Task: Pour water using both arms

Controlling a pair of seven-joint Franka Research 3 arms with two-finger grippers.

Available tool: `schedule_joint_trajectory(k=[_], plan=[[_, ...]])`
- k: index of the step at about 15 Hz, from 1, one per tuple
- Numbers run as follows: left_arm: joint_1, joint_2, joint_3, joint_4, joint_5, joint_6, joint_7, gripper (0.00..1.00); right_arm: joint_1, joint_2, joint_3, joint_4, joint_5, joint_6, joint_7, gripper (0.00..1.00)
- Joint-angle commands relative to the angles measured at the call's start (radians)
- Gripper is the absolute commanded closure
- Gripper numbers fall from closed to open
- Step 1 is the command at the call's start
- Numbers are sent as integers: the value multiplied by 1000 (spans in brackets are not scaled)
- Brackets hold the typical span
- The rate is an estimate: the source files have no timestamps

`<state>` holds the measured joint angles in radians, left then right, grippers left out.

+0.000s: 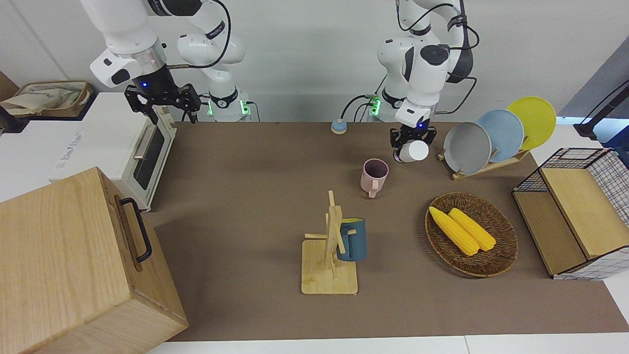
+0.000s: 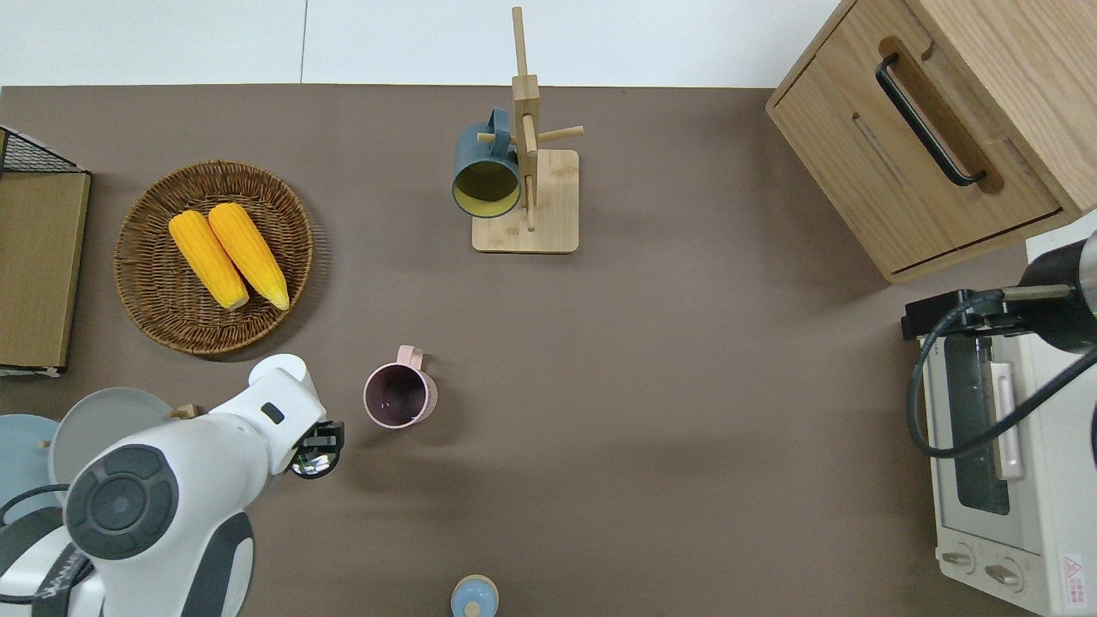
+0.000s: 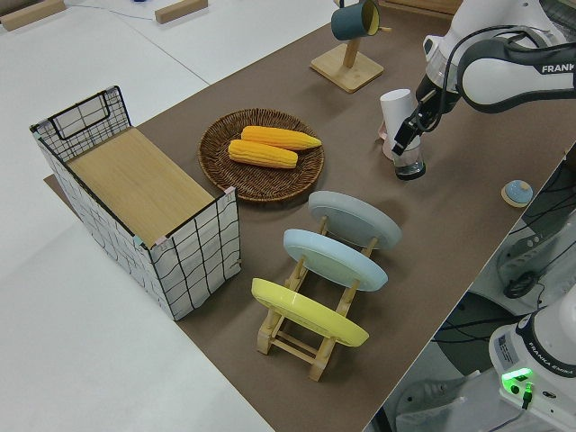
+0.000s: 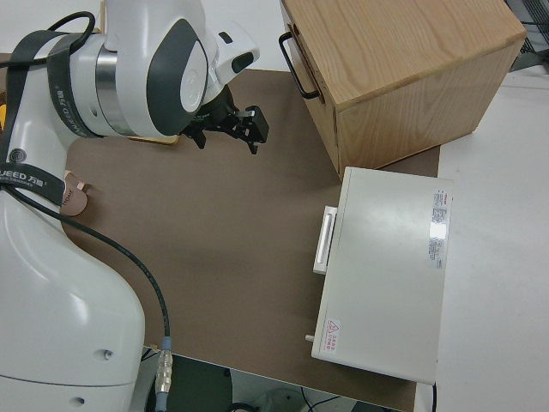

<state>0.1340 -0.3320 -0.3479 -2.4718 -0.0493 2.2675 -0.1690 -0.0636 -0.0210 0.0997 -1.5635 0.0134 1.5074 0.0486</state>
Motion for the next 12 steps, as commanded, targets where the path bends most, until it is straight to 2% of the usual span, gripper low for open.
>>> schedule_joint_trajectory(k=[1,5,8,10,12], plan=[[103,-9,-3,94,42,18,-4,1000,-2,4,-2,14,11,-15,-24,9],[173,33,-2,200,97,6,-12,1000,-2,4,-2,14,11,-15,-24,9],[188,44,-2,264,112,-23,-17,1000,-2,4,-2,14,11,-15,-24,9],[200,68,-2,347,114,-121,-7,1000,-2,4,-2,14,11,-15,-24,9],[200,115,0,477,114,-263,-3,1000,-2,4,-2,14,11,-15,-24,9]])
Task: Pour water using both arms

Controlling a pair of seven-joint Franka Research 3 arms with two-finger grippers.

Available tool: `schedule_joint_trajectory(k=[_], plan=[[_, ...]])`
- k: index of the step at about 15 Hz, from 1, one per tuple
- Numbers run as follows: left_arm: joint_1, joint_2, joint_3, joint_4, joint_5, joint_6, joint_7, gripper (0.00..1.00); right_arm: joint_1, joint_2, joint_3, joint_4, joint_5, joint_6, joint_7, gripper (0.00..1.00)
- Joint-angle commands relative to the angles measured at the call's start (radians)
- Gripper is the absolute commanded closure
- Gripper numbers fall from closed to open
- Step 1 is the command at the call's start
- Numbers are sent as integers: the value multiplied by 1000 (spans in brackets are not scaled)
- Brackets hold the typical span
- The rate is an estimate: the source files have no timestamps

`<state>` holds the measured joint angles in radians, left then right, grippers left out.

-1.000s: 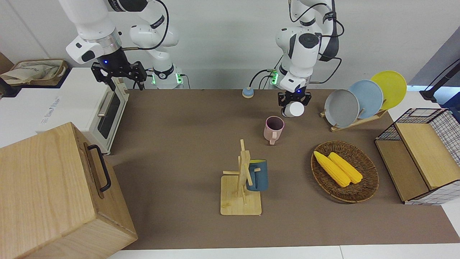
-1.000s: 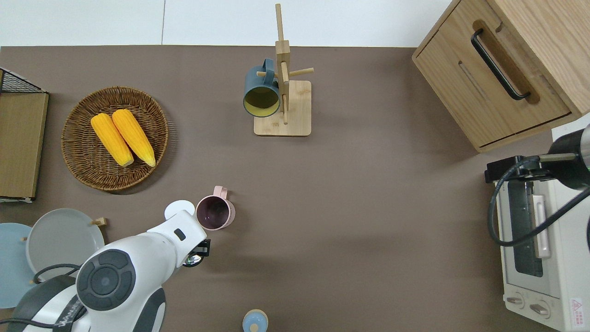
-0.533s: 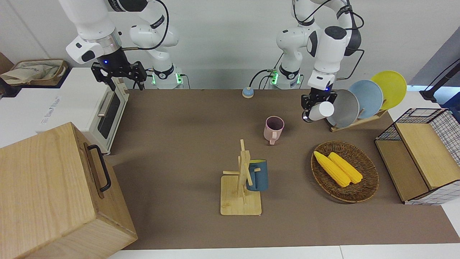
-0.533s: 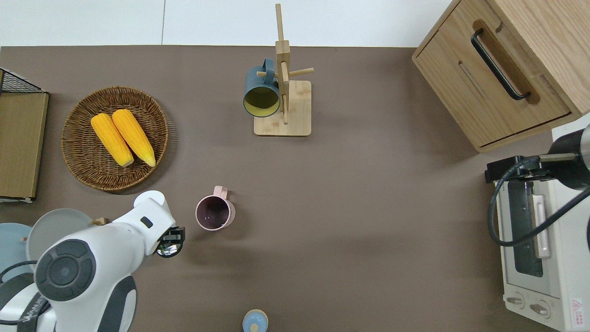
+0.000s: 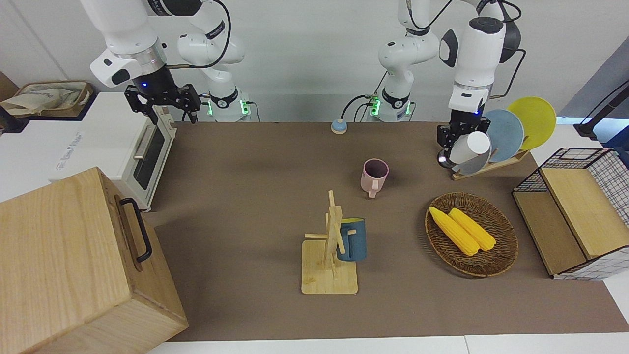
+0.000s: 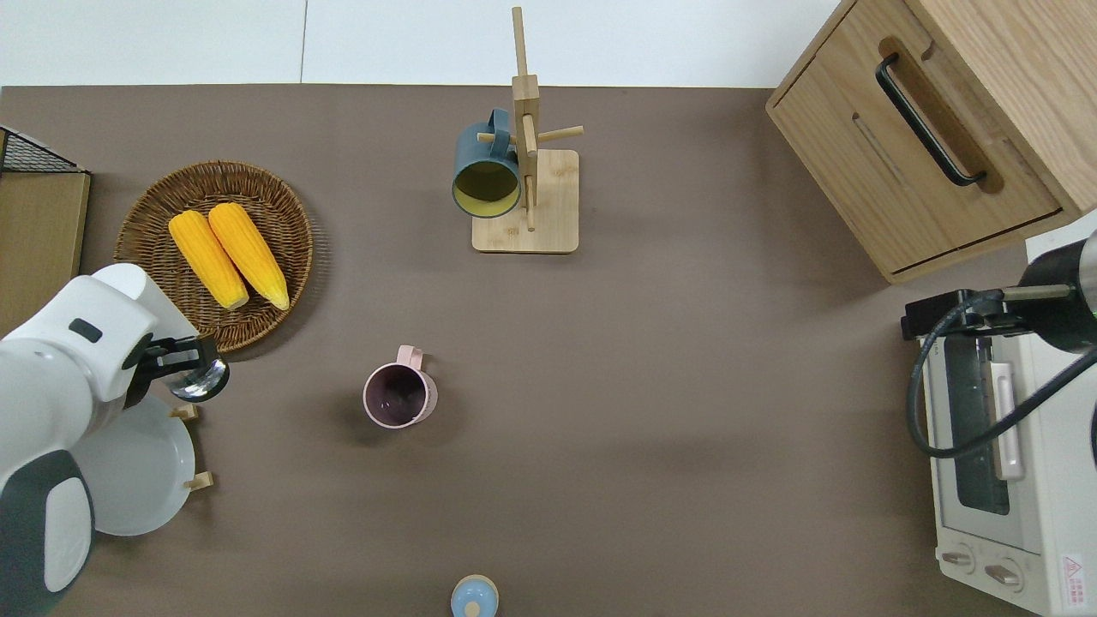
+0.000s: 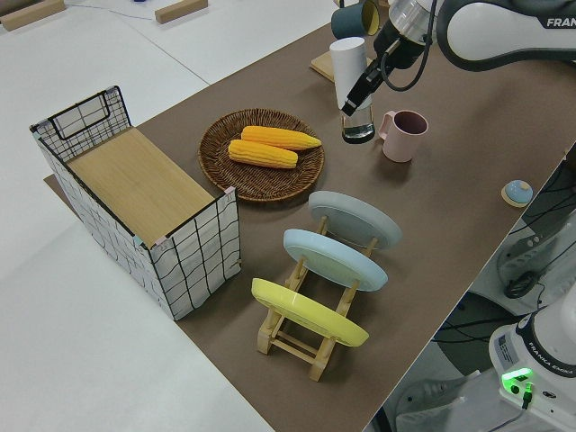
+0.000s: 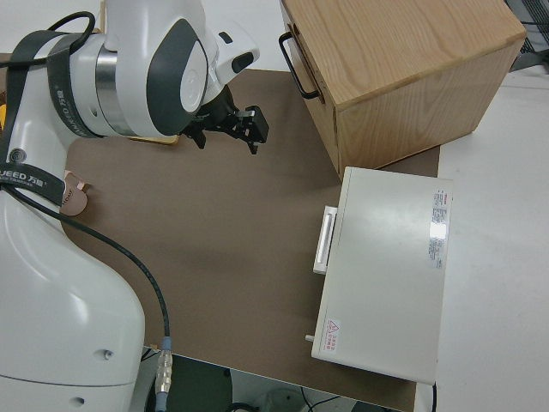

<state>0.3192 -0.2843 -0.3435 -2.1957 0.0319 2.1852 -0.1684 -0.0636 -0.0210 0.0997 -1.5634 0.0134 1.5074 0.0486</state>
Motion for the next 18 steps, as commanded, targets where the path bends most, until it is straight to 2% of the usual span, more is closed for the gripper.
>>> schedule_joint_trajectory(k=[1,2,8,10,15,16,18], plan=[[12,92,-6,255,33,-236,-5,1000,-2,4,-1,14,11,-15,-24,9],[9,109,-6,289,31,-275,-9,1000,-2,4,-1,14,11,-15,-24,9],[14,123,-2,341,17,-338,-5,1000,-2,4,-1,14,11,-15,-24,9],[44,134,1,360,19,-358,7,1000,-2,4,-1,14,11,-15,-24,9],[66,230,11,551,14,-465,53,1000,-2,4,-1,14,11,-15,-24,9],[66,246,20,577,14,-482,67,1000,-2,4,-1,14,11,-15,-24,9],[57,252,75,605,13,-486,84,1000,-2,4,-1,14,11,-15,-24,9]])
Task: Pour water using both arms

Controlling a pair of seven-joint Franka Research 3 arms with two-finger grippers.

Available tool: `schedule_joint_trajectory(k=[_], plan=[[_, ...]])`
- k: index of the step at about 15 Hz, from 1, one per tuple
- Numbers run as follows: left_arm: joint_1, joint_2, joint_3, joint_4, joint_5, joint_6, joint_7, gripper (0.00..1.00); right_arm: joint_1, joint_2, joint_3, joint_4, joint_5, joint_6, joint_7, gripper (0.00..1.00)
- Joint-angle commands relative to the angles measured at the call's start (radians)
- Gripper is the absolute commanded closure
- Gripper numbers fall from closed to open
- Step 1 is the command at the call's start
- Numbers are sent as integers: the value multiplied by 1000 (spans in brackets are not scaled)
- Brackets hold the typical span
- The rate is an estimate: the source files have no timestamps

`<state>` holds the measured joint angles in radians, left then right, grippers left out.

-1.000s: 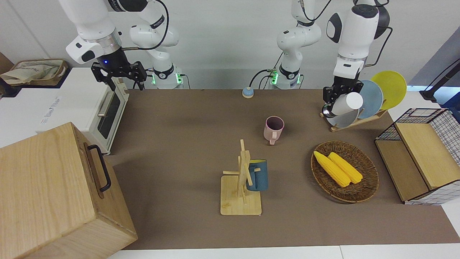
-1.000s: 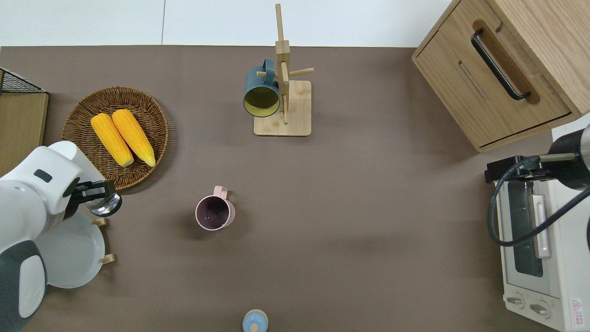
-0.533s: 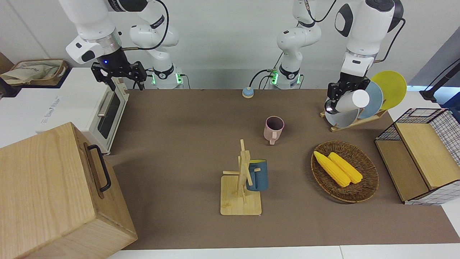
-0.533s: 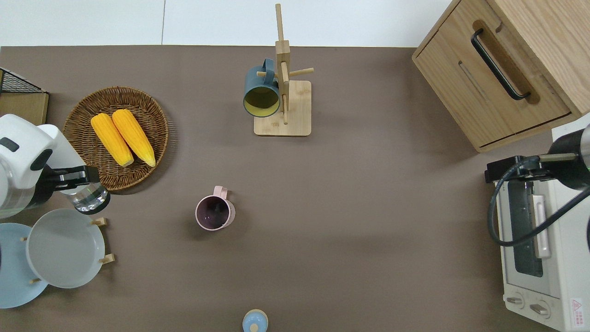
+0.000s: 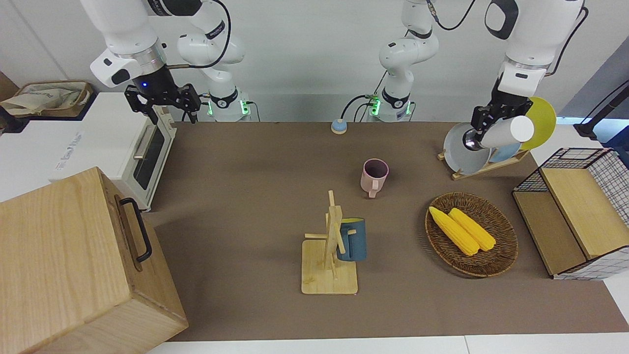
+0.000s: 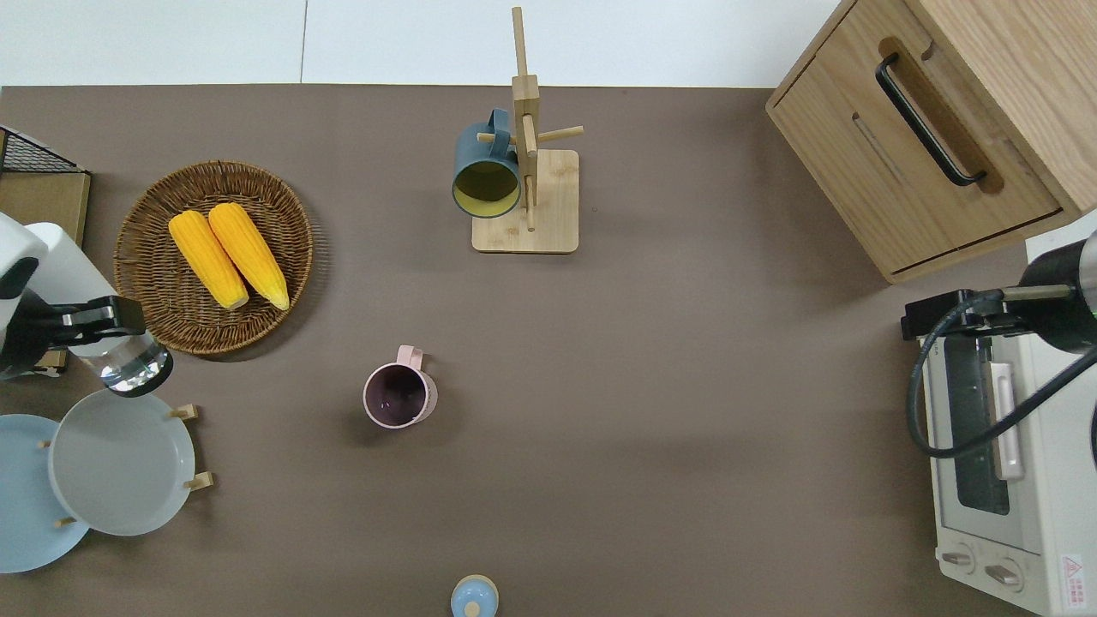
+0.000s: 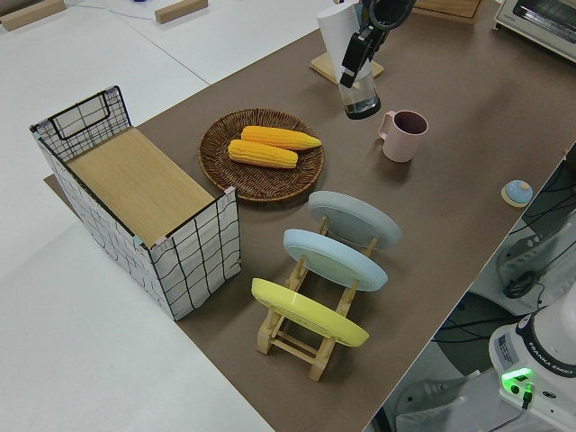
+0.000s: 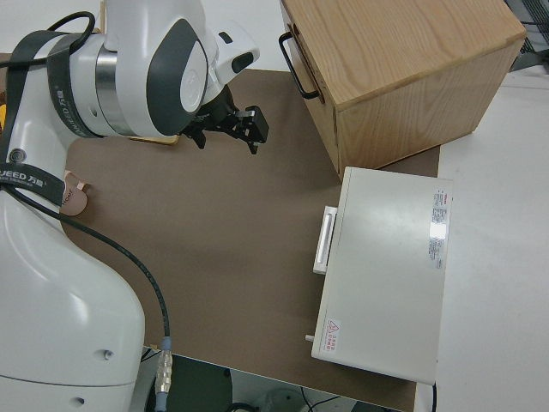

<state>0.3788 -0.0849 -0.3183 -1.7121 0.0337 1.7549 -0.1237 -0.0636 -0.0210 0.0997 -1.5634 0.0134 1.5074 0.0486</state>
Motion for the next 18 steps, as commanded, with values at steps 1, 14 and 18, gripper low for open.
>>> schedule_joint_trajectory(k=[1,14,18], plan=[[-4,54,68,132,9,-54,58,1000,-2,4,-1,14,11,-15,-24,9],[5,80,246,166,-83,363,191,1000,-2,4,-1,14,11,-15,-24,9],[5,117,286,155,-115,466,263,1000,-2,4,-1,14,11,-15,-24,9]])
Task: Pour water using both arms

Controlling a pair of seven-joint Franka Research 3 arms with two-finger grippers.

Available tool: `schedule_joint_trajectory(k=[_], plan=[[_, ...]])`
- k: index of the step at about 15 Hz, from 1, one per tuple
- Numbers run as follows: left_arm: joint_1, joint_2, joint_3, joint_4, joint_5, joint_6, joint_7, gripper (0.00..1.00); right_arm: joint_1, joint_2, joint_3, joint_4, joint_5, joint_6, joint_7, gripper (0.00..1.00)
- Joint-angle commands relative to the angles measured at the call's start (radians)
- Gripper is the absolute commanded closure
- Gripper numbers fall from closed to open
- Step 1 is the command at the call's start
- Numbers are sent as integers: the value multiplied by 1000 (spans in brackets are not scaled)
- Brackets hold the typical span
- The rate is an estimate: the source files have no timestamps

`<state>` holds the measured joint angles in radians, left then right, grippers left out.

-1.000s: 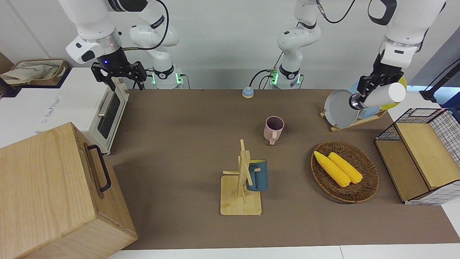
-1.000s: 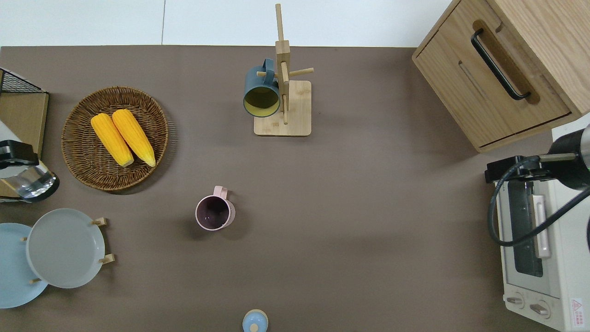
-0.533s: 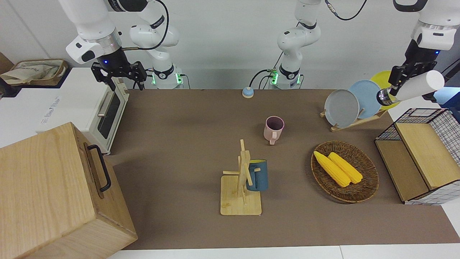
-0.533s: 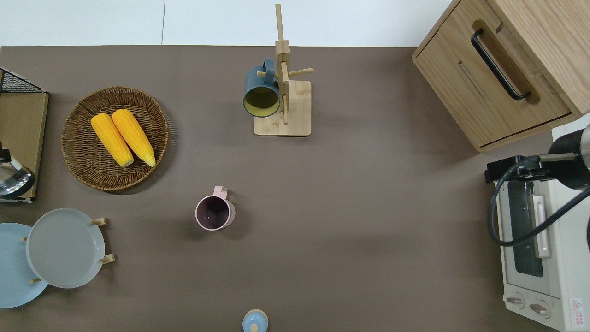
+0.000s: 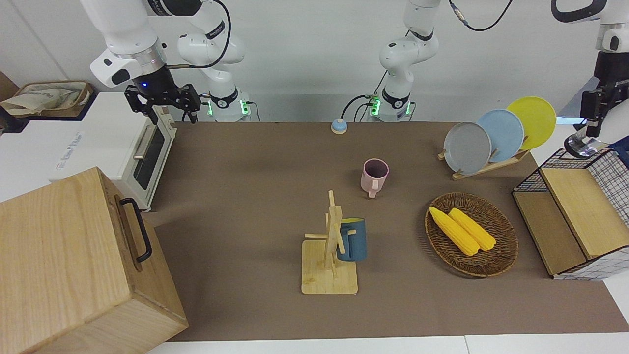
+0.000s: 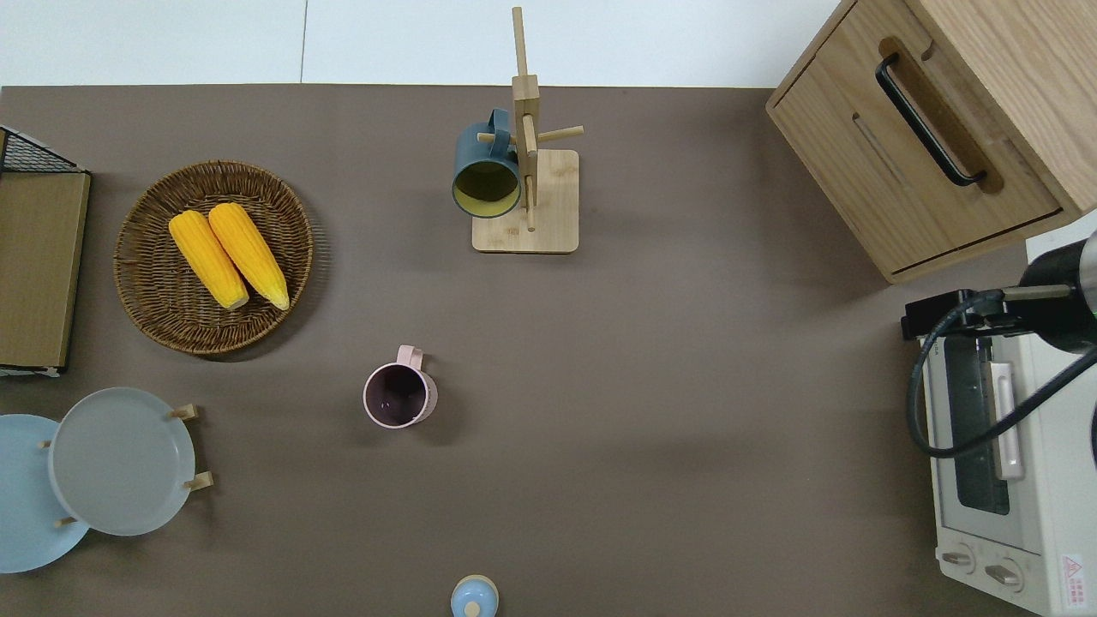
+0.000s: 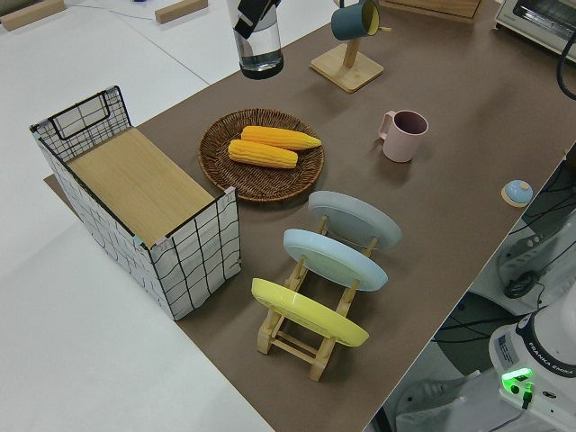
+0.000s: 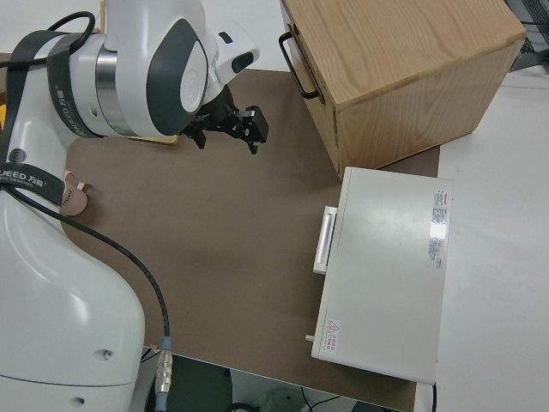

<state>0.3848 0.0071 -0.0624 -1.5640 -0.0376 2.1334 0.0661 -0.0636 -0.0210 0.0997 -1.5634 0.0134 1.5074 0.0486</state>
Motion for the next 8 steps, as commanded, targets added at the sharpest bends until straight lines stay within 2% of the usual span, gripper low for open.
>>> schedule_joint_trajectory(k=[1,5,8], plan=[[-1,30,48,1,-62,111,114,1000,-2,4,-1,14,11,-15,-24,9],[-1,63,133,-13,-223,148,346,1000,-1,4,-1,14,11,-15,-24,9],[2,71,174,-50,-289,181,451,1000,-2,4,-1,14,11,-15,-24,9]])
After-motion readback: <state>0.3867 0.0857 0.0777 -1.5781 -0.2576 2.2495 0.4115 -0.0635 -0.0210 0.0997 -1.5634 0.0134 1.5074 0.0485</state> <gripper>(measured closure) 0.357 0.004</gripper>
